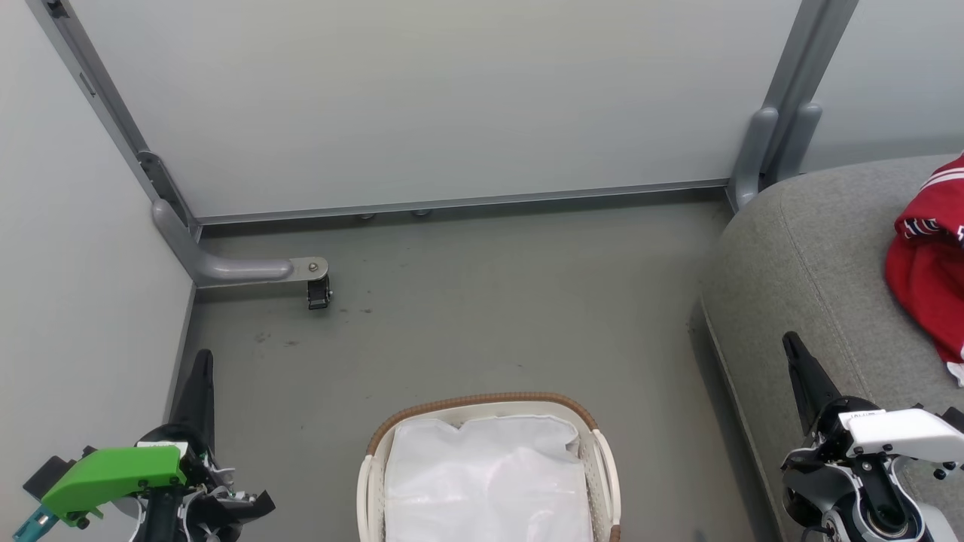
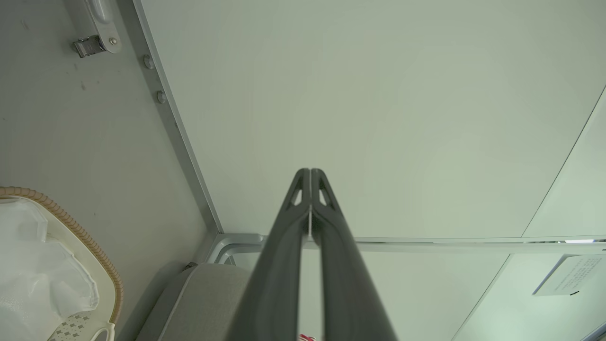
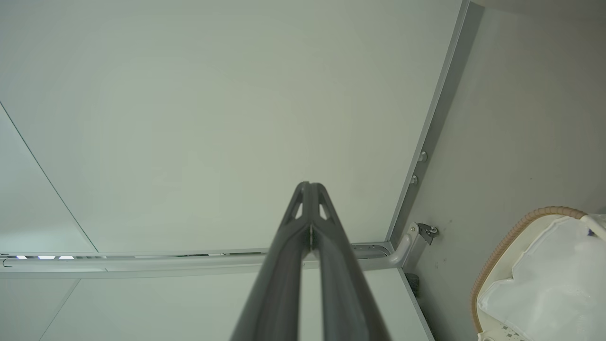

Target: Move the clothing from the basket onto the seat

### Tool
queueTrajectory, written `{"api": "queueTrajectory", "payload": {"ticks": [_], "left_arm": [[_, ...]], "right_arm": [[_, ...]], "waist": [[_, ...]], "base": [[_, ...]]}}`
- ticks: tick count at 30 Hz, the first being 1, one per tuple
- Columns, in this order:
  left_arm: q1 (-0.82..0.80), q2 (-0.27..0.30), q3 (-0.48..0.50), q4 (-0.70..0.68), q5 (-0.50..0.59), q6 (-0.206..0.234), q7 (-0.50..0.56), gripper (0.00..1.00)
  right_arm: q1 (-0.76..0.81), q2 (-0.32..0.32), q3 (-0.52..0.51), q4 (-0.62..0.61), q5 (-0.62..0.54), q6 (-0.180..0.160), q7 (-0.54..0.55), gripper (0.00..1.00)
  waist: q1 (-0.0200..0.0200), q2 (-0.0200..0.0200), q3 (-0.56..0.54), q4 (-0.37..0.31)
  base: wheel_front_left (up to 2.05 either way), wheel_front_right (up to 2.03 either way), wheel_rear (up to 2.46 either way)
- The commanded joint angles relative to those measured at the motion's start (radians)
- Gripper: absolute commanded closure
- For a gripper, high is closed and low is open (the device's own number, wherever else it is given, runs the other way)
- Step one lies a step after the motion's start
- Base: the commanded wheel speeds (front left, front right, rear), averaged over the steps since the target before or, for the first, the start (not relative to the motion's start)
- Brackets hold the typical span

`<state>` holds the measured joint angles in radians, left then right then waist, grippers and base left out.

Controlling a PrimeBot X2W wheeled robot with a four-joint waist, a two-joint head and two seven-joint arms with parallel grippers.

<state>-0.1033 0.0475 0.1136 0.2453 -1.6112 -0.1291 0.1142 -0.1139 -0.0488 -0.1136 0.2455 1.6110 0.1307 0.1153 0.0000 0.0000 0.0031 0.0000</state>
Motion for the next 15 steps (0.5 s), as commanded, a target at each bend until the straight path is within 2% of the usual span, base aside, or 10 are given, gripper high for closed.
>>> {"api": "queueTrajectory", "payload": {"ticks": [1,15], "left_arm": [[-0.011,0.006,0.003,-0.001,-0.002,-0.003,0.004,1.0],[-0.011,0.006,0.003,-0.001,-0.002,-0.003,0.004,1.0]], "right_arm": [[0.011,-0.002,-0.003,-0.003,0.003,0.0,0.002,1.0],[0.011,-0.002,-0.002,-0.003,0.004,0.0,0.002,1.0]], "waist": [[0.0,0.0,0.0,0.0],[0.0,0.0,0.0,0.0]], "base": [[0.0,0.0,0.0],[0.0,0.0,0.0]]}}
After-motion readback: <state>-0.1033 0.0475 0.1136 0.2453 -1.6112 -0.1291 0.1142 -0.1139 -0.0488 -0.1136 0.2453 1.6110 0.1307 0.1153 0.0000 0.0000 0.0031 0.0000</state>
